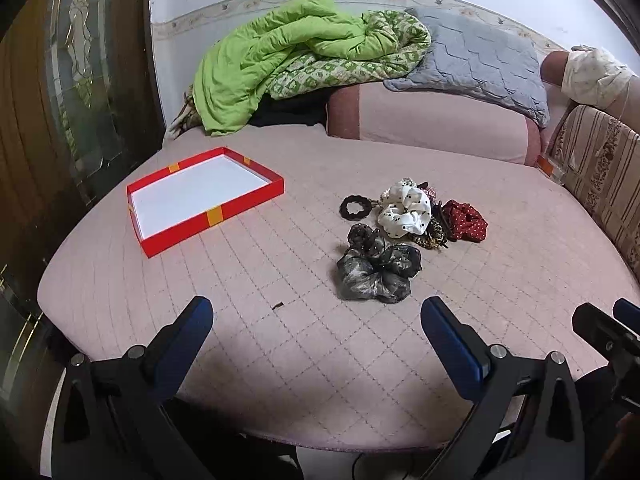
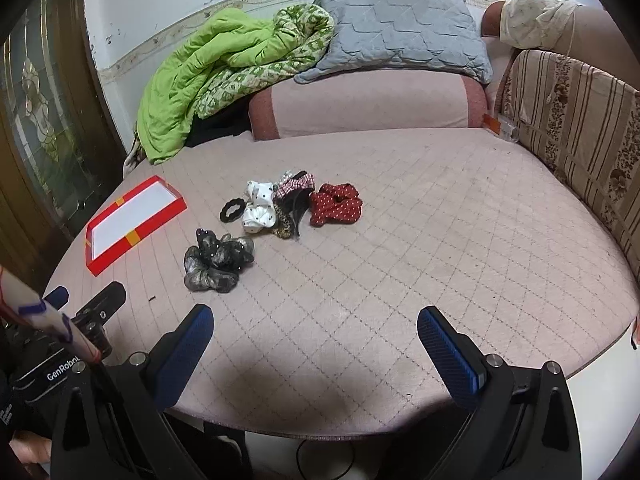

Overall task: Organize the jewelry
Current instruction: 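Approach the grey-black sheer scrunchie with the left tool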

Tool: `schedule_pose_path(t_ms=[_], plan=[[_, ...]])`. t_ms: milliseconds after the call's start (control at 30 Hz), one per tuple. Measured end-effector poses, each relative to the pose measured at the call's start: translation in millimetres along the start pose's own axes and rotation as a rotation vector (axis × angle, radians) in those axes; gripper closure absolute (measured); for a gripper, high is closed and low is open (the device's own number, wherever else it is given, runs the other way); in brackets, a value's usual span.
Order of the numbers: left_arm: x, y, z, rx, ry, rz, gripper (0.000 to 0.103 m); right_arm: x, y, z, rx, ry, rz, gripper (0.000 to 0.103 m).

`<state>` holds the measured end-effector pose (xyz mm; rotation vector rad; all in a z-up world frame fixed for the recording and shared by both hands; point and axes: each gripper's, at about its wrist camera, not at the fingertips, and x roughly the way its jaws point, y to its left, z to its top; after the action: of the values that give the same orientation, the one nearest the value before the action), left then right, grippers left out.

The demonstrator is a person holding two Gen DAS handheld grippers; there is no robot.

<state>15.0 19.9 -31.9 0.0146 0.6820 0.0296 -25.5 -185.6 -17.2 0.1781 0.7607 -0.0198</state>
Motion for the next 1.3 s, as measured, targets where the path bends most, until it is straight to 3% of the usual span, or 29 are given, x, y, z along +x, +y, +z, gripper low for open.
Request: schedule_pose_path(t_ms=[733,1133,1300], plan=[[17,3,-6,-0.003,0.009,0.0,0.0,13,-8,0,0.024,0.062,0.006,0.0],[34,1,-10,-0.067,0.096,-0.068,0.0,24,-12,-2,0.026,0.096,0.012,0.0],[62,18,-1,-0.104,0.206,-0.137,0.0,38,-19,4,0.04,0.134,0.031,0.0]])
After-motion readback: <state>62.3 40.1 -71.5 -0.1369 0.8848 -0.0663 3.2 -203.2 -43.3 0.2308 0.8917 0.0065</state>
